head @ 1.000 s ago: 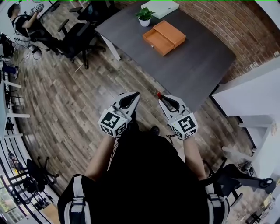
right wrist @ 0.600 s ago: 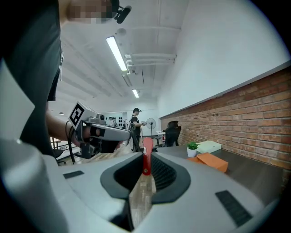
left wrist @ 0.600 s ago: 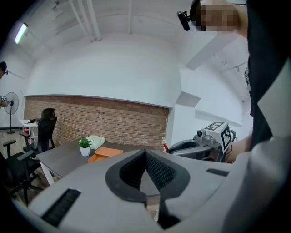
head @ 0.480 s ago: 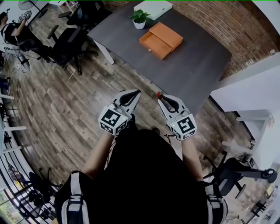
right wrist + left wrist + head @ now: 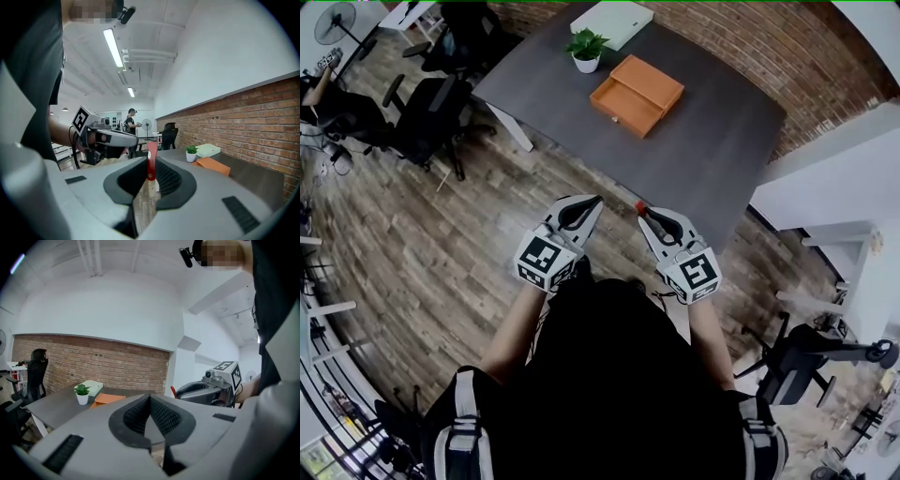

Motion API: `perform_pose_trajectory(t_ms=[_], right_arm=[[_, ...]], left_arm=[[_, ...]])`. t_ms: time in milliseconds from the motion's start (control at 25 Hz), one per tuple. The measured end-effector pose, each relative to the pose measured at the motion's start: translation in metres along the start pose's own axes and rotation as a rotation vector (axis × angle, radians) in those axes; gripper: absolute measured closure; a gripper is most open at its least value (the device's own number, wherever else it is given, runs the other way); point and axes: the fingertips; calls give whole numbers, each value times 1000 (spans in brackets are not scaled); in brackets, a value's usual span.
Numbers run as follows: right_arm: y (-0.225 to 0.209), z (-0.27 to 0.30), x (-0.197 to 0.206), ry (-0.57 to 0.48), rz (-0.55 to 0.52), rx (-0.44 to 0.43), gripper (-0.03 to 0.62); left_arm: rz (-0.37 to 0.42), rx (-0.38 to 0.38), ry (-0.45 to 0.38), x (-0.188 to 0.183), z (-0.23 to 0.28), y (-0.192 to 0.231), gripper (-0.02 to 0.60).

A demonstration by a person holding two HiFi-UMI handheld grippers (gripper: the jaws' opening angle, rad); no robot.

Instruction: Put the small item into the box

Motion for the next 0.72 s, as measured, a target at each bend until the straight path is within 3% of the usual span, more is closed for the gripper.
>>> perform_pose_trajectory(t_ms=[720], right_arm=[[15,65,-6,42,19,87,528]], left_arm=[[-8,70,22,5,-23,66,558]])
Point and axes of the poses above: the fingertips, and each gripper's own axes: z forward along the fingers, y to its left, x out of its underside, and after that the axes turned 8 degrees about -z, right-handed
